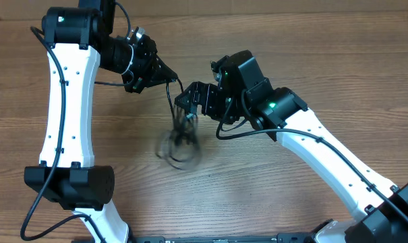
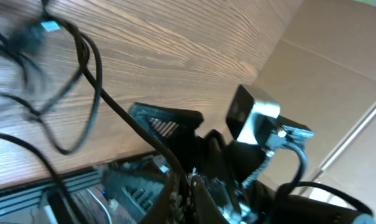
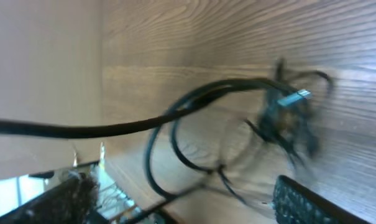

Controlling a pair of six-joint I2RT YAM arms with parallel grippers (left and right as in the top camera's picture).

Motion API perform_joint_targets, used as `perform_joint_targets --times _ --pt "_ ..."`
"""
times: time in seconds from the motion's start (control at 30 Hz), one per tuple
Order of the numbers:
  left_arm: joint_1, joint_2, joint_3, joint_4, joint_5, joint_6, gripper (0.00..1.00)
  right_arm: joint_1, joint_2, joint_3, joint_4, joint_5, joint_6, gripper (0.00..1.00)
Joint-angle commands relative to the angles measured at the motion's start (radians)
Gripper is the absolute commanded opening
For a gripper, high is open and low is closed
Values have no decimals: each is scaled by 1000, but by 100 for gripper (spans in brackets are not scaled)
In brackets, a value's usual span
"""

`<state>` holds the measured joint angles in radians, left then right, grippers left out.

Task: Untangle cables

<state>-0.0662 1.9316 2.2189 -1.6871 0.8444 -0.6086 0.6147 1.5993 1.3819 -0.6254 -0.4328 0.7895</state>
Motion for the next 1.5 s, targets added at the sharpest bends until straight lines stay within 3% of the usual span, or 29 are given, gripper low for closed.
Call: perform_joint_targets --times 0.0,0.1,0.2,0.33,0.43,0.5,0.53,0.67,0.87,1.0,1.07,1.23,1.37,1.47 --pt "-7 -37 24 -3 85 -46 4 25 -2 13 24 77 76 88" --pt "-7 -37 24 -3 70 -50 4 50 -2 13 68 82 76 87" --pt "-7 -37 24 -3 72 -51 4 77 -1 13 74 159 122 77" --pt "-8 -36 24 -3 73 -54 4 102 11 12 76 280 237 74" --pt "-8 -37 24 -3 73 -53 4 110 38 12 96 283 252 73" --pt "-7 -37 24 -3 68 -53 4 112 53 12 97 284 251 68" --pt "-7 -37 24 -3 63 -53 4 112 63 12 96 286 251 59" --pt "-7 -37 24 -3 -19 -53 4 108 63 13 84 284 241 5" --pt "-5 -36 24 -3 -330 -60 4 108 6 15 -1 341 152 4" --pt "-5 -36 24 -3 -641 -177 4 108 -103 24 -99 452 93 4" --pt "0 -36 24 -3 -711 -231 4 108 -172 35 -161 529 91 4" --pt "63 -36 24 -2 -710 -309 4 108 -354 40 -313 736 92 4" --pt "123 -36 24 1 -581 -237 4 108 -454 40 -401 853 100 4" --pt "158 -36 24 1 -566 -217 4 108 -500 40 -450 957 103 4"
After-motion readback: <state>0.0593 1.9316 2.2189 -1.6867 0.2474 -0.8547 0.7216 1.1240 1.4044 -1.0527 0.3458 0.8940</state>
